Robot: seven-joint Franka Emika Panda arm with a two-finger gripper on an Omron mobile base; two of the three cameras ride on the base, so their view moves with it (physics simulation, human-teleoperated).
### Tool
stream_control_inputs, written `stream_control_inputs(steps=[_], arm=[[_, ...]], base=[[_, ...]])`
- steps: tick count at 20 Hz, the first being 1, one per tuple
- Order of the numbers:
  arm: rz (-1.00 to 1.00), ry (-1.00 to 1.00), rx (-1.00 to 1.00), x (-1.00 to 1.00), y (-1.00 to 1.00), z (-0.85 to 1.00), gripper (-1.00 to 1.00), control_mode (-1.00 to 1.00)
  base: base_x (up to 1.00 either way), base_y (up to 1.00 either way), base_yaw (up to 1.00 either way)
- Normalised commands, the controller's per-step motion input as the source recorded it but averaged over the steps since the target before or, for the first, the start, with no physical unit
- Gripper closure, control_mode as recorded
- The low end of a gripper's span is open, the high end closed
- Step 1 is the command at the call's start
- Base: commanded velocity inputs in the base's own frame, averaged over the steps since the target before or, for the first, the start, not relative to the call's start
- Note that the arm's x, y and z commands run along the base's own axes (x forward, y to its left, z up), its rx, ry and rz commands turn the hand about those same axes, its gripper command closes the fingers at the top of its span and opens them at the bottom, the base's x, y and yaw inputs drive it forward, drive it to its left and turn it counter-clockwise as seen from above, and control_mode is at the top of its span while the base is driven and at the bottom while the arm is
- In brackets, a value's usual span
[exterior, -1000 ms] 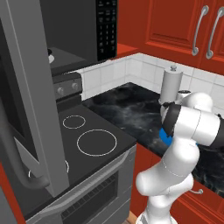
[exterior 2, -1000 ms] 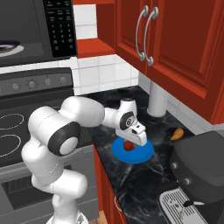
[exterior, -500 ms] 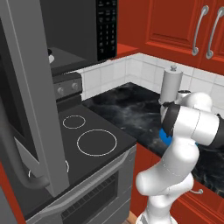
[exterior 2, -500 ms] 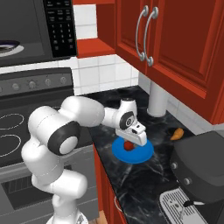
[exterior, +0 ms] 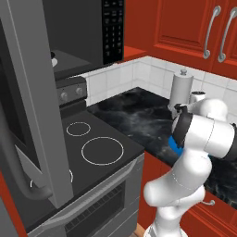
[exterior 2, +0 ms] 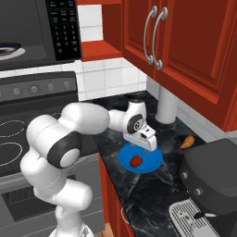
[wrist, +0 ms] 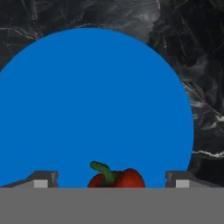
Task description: Pick the bell pepper from the microwave and place it on plate located on the counter.
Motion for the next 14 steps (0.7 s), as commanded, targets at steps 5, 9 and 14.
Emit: stream_control_inputs(steps=[5,9,14], arm=[[0.00,-0.20,0.00,-0.77,0.28,0.86,-1.00,-1.00],[0.00,-0.26,-0.02,-0.90,0.62,0.83,-1.00,-1.00],[0.03,-0.20,-0.05,-0.52,0.96,0.65,-1.00,-1.00]], base=[[0.00,0.00,0.00],[0.00,0.00,0.00],[0.00,0.00,0.00]])
